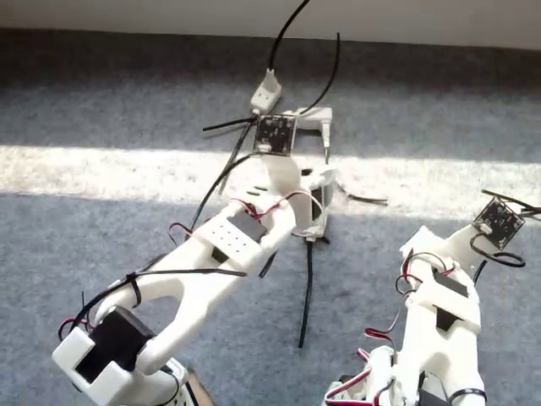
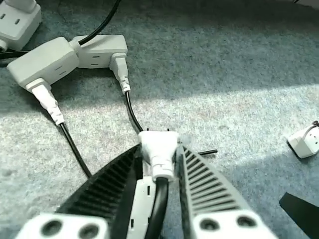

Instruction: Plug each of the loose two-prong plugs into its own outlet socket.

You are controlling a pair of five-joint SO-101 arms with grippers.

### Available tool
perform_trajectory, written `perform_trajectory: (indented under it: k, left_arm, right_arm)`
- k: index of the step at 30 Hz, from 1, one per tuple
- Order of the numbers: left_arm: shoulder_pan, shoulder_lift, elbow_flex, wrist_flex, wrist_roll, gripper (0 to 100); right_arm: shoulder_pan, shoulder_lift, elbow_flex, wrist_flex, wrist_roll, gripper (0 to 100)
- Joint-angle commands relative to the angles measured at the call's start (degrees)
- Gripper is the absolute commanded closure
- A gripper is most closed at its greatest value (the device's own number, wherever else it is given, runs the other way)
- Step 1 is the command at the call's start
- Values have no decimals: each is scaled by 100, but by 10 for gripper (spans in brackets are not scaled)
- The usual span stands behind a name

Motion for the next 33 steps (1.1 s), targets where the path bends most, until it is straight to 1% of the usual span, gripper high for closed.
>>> perform_trajectory:
  k: [1, 3, 7, 10, 13, 21, 24, 30, 33]
  left_arm:
    - [312, -40, -22, -53, 35, 992]
    - [259, -40, -145, 281, 35, 992]
    - [-119, 13, -857, 1837, 18, 992]
    - [-268, 13, -1560, 2875, 18, 993]
    - [-242, 13, -1991, 3473, 9, 993]
    - [180, 22, -2396, 4105, 9, 993]
    - [286, 31, -2431, 4097, 9, 993]
    - [277, 75, -2422, 4088, 9, 993]
    - [259, 567, -2615, 4079, 9, 993]
  right_arm:
    - [127, -84, -48, -119, -44, 992]
    - [92, -84, -48, -119, -44, 992]
    - [75, -75, -48, -119, -44, 992]
    - [75, -75, -57, -119, -44, 992]
    - [75, -75, -57, -119, -44, 992]
    - [75, -75, -48, -119, -35, 992]
    - [75, -75, -48, -119, -35, 992]
    - [75, -75, -48, -119, -35, 992]
    - [75, -75, -40, -119, -35, 992]
